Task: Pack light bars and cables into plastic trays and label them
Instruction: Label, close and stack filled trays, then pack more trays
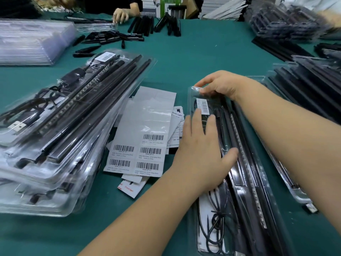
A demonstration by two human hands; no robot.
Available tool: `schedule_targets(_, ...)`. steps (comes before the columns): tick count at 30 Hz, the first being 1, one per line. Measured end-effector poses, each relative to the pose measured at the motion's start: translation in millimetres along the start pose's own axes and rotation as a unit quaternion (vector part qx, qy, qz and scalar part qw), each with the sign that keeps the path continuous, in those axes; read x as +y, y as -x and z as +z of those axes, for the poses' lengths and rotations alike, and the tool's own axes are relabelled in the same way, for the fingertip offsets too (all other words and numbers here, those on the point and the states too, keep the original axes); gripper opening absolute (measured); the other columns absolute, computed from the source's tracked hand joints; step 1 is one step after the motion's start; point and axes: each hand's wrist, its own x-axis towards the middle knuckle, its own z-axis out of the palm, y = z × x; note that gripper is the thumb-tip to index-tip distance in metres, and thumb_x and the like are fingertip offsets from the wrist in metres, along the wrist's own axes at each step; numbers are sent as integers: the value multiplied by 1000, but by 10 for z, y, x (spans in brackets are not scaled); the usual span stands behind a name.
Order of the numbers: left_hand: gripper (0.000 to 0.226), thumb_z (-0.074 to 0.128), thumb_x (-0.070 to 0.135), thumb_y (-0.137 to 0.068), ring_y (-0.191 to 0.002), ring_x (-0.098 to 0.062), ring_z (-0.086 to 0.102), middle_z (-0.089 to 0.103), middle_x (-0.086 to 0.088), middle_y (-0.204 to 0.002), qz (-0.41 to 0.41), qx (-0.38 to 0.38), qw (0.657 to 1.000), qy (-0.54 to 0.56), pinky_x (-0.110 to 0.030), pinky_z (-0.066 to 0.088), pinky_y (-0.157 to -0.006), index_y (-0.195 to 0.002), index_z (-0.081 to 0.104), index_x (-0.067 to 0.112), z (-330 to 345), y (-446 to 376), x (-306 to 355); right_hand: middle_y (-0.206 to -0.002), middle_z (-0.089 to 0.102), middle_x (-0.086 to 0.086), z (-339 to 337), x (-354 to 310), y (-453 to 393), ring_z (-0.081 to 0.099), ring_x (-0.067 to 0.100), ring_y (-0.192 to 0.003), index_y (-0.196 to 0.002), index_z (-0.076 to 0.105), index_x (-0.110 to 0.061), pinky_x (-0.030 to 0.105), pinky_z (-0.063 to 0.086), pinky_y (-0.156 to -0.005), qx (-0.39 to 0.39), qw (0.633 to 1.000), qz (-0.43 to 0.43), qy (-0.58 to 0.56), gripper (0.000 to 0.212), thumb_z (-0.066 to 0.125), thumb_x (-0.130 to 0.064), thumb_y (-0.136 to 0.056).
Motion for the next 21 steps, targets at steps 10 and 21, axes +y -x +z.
schedule_targets(10,81,80,17,-68,-85,-26,71,68,-9,-110,-166,-86,885,427,-41,54,-84,-139,39,14,-484,-24,-173,-55,60,-11,-210,179,69,43,8,-57,-103,65,-12,18,33,-56,77,981,-48,-171,16,57,-6,-91)
schedule_targets(21,63,69,-8,-72,-76,-32,72,71,-16,-92,-143,-75,870,467,-44,57,-79,-130,50,5,-524,-54,-293,-88,67,-6,-25,153,87,56,9,-83,-106,68,-19,22,44,-78,163,986,-30,-24,19,58,-21,-90)
